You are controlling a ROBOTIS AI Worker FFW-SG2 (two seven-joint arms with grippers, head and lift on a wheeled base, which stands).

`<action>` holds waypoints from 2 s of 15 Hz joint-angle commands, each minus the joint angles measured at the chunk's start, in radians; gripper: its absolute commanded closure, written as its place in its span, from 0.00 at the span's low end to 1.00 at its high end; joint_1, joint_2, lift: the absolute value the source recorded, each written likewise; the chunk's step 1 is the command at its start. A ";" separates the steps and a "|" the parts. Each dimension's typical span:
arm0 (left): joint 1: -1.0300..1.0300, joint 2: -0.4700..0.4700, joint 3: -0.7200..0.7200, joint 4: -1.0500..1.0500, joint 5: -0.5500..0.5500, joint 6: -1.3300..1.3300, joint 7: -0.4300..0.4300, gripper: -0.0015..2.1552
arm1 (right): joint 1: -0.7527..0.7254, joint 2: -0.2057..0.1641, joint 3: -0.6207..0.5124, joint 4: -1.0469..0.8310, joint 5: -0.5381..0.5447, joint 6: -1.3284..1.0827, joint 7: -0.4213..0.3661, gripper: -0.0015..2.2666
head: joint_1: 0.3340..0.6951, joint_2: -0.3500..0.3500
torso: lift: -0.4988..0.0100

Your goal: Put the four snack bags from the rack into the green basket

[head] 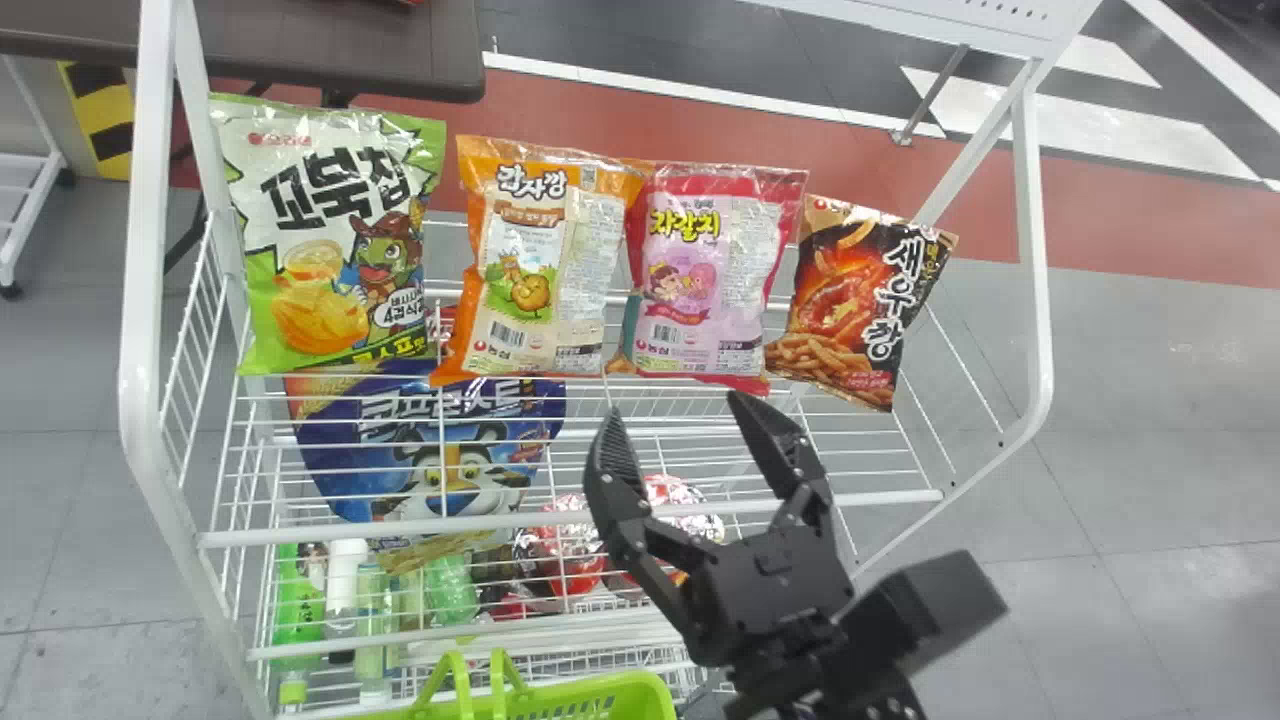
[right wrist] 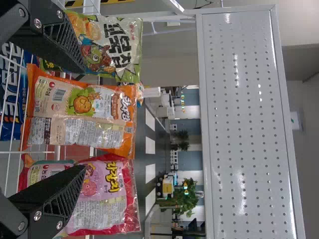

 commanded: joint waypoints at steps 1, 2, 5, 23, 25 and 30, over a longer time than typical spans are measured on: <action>-0.008 0.000 -0.004 0.004 -0.003 -0.003 -0.001 0.88 | -0.095 0.013 0.031 0.069 -0.004 0.000 0.000 0.06 | 1.00 0.00 | 0.97; -0.011 0.002 -0.007 0.010 -0.005 -0.003 -0.001 0.88 | -0.153 0.013 0.059 0.098 0.004 0.009 -0.002 0.06 | 1.00 0.00 | 0.97; -0.012 0.002 -0.021 0.016 -0.009 -0.003 -0.001 0.88 | -0.351 0.014 0.166 0.202 0.016 0.144 -0.028 0.06 | 1.00 0.00 | 0.97; -0.014 0.029 -0.033 0.039 -0.001 -0.034 -0.006 0.88 | -0.989 0.099 0.323 0.817 -0.022 0.387 0.009 0.60 | 1.00 0.49 | 0.97; -0.014 0.029 -0.031 0.039 -0.001 -0.034 -0.004 0.88 | -0.968 0.099 0.324 0.784 -0.027 0.402 0.038 0.92 | 1.00 0.51 | 0.97; -0.015 0.029 -0.031 0.041 -0.001 -0.034 0.004 0.88 | -0.873 0.099 0.320 0.613 0.005 0.463 0.069 0.95 | 1.00 0.55 | 0.97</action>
